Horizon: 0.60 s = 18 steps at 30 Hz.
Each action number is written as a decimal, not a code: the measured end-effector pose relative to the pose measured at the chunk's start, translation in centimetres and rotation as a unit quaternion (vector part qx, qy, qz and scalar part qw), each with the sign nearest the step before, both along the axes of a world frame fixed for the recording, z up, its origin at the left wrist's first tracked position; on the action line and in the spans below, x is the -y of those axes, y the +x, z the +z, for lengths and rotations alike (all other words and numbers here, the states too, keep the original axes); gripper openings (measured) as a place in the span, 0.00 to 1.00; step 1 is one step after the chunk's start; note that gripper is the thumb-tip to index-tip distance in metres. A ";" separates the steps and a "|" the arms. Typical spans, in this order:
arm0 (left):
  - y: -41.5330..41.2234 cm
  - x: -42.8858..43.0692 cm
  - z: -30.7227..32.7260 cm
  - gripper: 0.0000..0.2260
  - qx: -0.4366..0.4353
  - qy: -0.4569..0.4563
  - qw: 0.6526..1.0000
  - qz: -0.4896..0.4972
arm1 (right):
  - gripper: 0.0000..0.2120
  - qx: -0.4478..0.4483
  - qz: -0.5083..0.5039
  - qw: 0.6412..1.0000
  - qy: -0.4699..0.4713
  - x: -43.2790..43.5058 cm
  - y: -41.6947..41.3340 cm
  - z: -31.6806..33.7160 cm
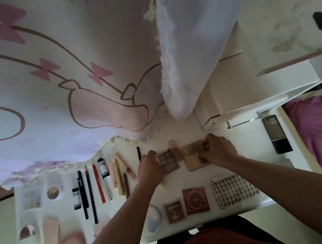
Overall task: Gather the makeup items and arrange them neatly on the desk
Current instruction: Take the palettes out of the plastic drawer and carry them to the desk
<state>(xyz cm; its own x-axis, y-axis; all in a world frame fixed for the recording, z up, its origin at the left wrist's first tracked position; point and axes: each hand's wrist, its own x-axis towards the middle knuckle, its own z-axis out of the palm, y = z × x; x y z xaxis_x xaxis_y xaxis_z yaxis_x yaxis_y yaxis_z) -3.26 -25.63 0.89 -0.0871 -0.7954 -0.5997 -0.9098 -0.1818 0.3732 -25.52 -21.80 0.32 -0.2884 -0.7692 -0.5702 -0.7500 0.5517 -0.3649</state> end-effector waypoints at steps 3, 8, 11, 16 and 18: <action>-0.2 -0.2 0.4 0.16 0.006 -0.013 1.000 -0.015 | 0.21 0.004 0.006 1.000 -0.008 -0.1 -0.1 -0.3; 0.7 -0.8 1.3 0.12 -0.001 -0.034 0.999 -0.007 | 0.20 -0.017 0.026 0.999 -0.010 -0.4 0.2 -0.2; 1.7 -1.4 2.3 0.14 -0.009 -0.072 0.997 -0.006 | 0.17 -0.055 0.056 0.996 -0.033 -0.7 0.6 0.7; 3.8 -2.2 4.7 0.15 -0.028 -0.123 0.992 0.007 | 0.14 -0.074 0.074 0.991 -0.084 -1.7 2.1 2.7; 5.2 -2.8 5.6 0.15 -0.033 -0.136 0.990 0.010 | 0.12 -0.080 0.089 0.988 -0.097 -2.0 3.3 3.7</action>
<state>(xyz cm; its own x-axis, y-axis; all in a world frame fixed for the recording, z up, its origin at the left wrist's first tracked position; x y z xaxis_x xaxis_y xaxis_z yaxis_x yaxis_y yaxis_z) 1.93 -22.79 6.51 -0.1018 -0.9289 -0.3561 -0.8791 -0.0835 0.4692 -22.27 -19.76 3.98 -0.2141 -0.9061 -0.3650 -0.8855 0.3377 -0.3190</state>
